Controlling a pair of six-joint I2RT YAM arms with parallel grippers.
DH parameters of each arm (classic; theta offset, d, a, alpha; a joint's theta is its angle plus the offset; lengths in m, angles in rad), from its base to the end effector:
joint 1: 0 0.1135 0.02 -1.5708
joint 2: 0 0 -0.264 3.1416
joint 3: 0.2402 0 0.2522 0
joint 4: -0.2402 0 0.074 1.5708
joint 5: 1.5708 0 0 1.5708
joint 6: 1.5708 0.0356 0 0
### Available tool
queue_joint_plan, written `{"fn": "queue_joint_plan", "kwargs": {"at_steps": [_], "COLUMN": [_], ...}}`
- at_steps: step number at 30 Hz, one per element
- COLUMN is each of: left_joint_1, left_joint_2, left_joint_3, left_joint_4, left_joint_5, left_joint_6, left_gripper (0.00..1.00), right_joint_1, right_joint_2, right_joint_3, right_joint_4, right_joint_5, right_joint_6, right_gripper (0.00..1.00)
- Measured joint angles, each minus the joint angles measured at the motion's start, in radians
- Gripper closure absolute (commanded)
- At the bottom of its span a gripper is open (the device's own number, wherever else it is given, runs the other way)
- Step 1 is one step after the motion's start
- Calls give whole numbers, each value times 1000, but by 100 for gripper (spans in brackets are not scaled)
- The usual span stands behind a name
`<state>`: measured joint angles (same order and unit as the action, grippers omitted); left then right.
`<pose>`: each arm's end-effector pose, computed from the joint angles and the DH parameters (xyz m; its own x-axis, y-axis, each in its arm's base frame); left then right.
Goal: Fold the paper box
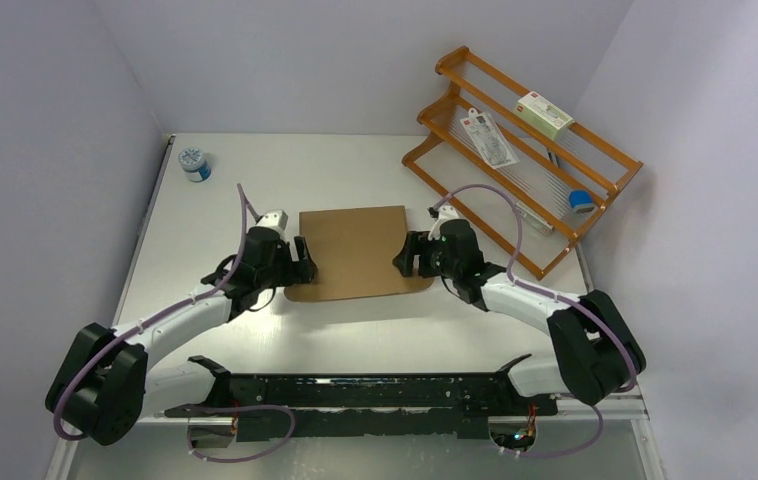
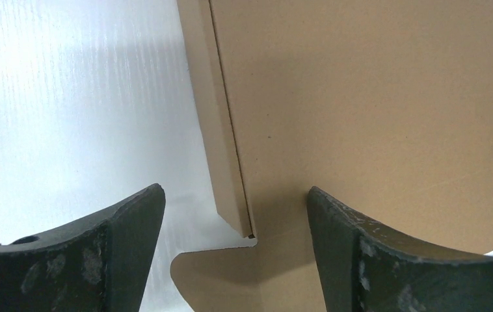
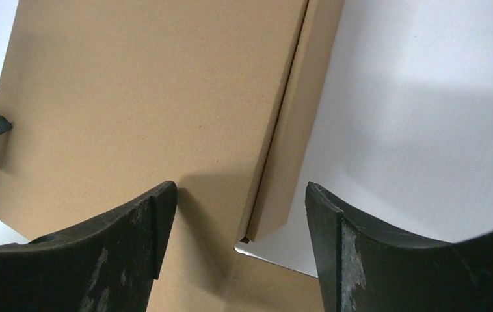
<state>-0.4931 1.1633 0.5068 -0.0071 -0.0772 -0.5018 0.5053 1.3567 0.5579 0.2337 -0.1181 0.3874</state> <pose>0.2059 -0.1075 0.1865 -0.6770 -0.1806 -0.7135 0.1059 0.9354 -0.3373 0.2343 0.1344 0.1792 -0.6483 0.0701 -0.7581 -0.3487 0.8579 0.3775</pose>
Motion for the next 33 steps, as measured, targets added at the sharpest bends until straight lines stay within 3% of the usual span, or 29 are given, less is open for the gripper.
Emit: {"fn": "queue_joint_plan", "kwargs": {"at_steps": [4,9,19,27,33], "left_joint_1": [-1,-2,-2,-1,-1], "left_joint_2": [2,11,34,87,175], "left_joint_3": [-2,-10,-29,-16,64], "left_joint_4": [0,7,86,146,151], "left_joint_5": [-2,-7,-20,3,22], "left_joint_6": [-1,-5,-13,-19,-21], "left_gripper": [21,28,37,29,10], "right_joint_1": [0,0,-5,-5,-3], "right_joint_2": [6,37,94,91,45], "right_joint_3": [-5,-15,-42,-42,-42], "right_joint_4": [9,42,184,185,123], "right_joint_5": [5,2,-40,-49,-38], "right_joint_6": [0,10,53,49,14], "right_gripper": [28,39,42,36,22]}}
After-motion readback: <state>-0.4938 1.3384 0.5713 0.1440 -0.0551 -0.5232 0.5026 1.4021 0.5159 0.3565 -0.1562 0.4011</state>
